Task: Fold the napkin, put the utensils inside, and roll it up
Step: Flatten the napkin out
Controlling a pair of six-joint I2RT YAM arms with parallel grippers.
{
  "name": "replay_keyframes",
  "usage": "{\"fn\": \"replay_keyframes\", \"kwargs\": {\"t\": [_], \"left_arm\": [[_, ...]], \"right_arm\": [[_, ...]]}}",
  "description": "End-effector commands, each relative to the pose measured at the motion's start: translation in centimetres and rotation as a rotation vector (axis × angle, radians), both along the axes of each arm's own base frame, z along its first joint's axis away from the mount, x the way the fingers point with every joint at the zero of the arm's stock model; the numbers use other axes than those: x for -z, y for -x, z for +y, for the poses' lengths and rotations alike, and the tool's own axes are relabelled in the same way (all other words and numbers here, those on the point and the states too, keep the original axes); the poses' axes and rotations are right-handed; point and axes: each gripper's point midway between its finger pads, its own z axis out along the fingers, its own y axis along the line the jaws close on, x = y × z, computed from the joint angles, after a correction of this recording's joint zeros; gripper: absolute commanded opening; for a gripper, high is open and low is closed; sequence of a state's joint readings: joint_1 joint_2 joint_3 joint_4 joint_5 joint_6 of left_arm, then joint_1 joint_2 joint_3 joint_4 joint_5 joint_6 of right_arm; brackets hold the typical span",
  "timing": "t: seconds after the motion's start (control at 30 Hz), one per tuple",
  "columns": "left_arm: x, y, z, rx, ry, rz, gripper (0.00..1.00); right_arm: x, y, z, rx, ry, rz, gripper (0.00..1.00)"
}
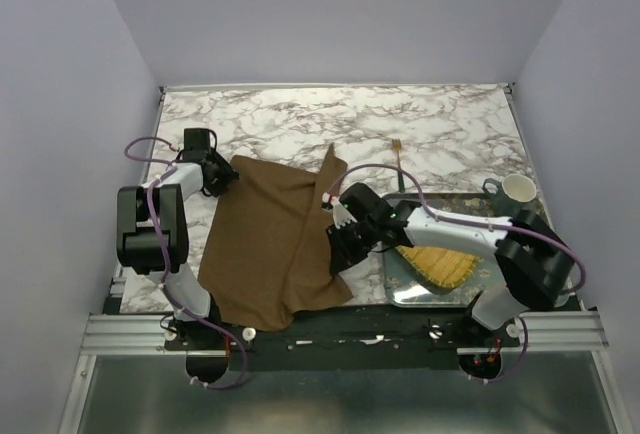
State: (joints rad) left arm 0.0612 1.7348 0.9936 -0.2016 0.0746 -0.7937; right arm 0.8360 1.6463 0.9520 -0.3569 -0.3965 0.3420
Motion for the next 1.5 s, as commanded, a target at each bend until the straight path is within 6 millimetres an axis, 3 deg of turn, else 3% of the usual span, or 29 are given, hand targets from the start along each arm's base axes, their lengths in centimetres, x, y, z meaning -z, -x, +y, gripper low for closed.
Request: {"fn": "replay_keyframes", "kwargs": {"t": [0.0,0.03,0.07,0.1,0.13,0.17,0.2,0.23,0.3,0.37,0.4,0.5,0.6,0.77,0.87,0.9,0.97,1.0,1.1,1.3,1.47], "left_arm": [[-0.4,-0.4,1.4,-0.023,-0.051,0.021,0.53],[-0.5,-0.4,1.4,-0.022,-0.052,0.021,0.53],[-0.6,-0.4,1.5,-0.025,-0.055,0.019,0.53],[-0.6,-0.4,1.3,-0.024,-0.048,0.015,0.53],[-0.7,-0.4,1.2,-0.021,-0.041,0.006,0.53],[-0.7,-0.3,1.1,-0.02,-0.037,0.004,0.53],[-0.8,-0.1,0.9,-0.011,-0.032,0.003,0.53],[-0.9,0.0,0.9,-0.009,-0.032,0.0,0.53],[-1.2,0.3,0.6,0.005,-0.03,-0.016,0.53],[-1.5,0.3,0.4,0.019,-0.032,-0.034,0.55],[-1.4,0.3,0.3,0.022,-0.033,-0.032,0.57],[-0.4,0.2,0.1,0.005,-0.009,0.025,0.65],[0.4,0.0,-0.1,-0.003,0.006,0.05,0.71],[0.2,-0.5,0.3,0.001,-0.023,0.034,0.8],[0.7,-1.2,1.0,-0.002,-0.062,0.063,0.84],[0.9,-1.4,1.0,0.002,-0.061,0.076,0.84],[1.8,-1.6,0.8,0.009,-0.047,0.115,0.85],[2.0,-1.7,0.7,0.005,-0.039,0.126,0.85],[2.6,-1.5,1.2,-0.039,-0.02,0.144,0.85],[2.1,-1.0,6.1,-0.209,-0.061,0.136,0.86],[1.3,-1.9,7.9,-0.253,-0.051,0.095,0.86]], "right_arm": [[-3.8,0.6,0.5,0.133,-0.099,-0.02,0.68],[-4.4,-1.9,-0.5,0.192,-0.08,-0.078,0.81],[-5.7,-4.8,-0.1,0.206,-0.086,-0.156,0.9],[-6.2,-7.6,-0.3,0.251,-0.068,-0.211,0.93],[-6.4,-10.5,-1.3,0.319,-0.041,-0.226,0.95],[-7.3,-13.9,-0.2,0.351,-0.044,-0.237,0.95],[-7.4,-15.7,-0.4,0.393,-0.029,-0.234,0.95],[-7.0,-17.2,-1.6,0.445,0.015,-0.214,0.95],[-6.7,-20.4,-1.0,0.497,0.019,-0.211,0.94],[-5.9,-22.7,-1.8,0.565,0.035,-0.2,0.92],[-5.2,-23.9,-1.2,0.561,0.028,-0.188,0.84],[-3.8,-25.7,-1.7,0.587,0.073,-0.198,0.8],[-2.8,-27.1,-0.7,0.553,0.064,-0.197,0.8],[-1.5,-29.2,-0.7,0.569,0.088,-0.215,0.8],[-1.2,-30.2,-0.1,0.556,0.051,-0.192,0.68],[-1.1,-30.4,0.3,0.543,0.029,-0.177,0.6],[-1.4,-31.0,0.3,0.551,0.016,-0.182,0.47],[-1.9,-31.4,0.4,0.55,0.003,-0.187,0.33],[-3.0,-31.7,-0.5,0.565,0.012,-0.212,0.1],[-7.1,-30.0,-6.4,0.64,0.105,-0.319,0.06],[-8.8,-29.4,-8.3,0.622,0.14,-0.395,0.05]]}}
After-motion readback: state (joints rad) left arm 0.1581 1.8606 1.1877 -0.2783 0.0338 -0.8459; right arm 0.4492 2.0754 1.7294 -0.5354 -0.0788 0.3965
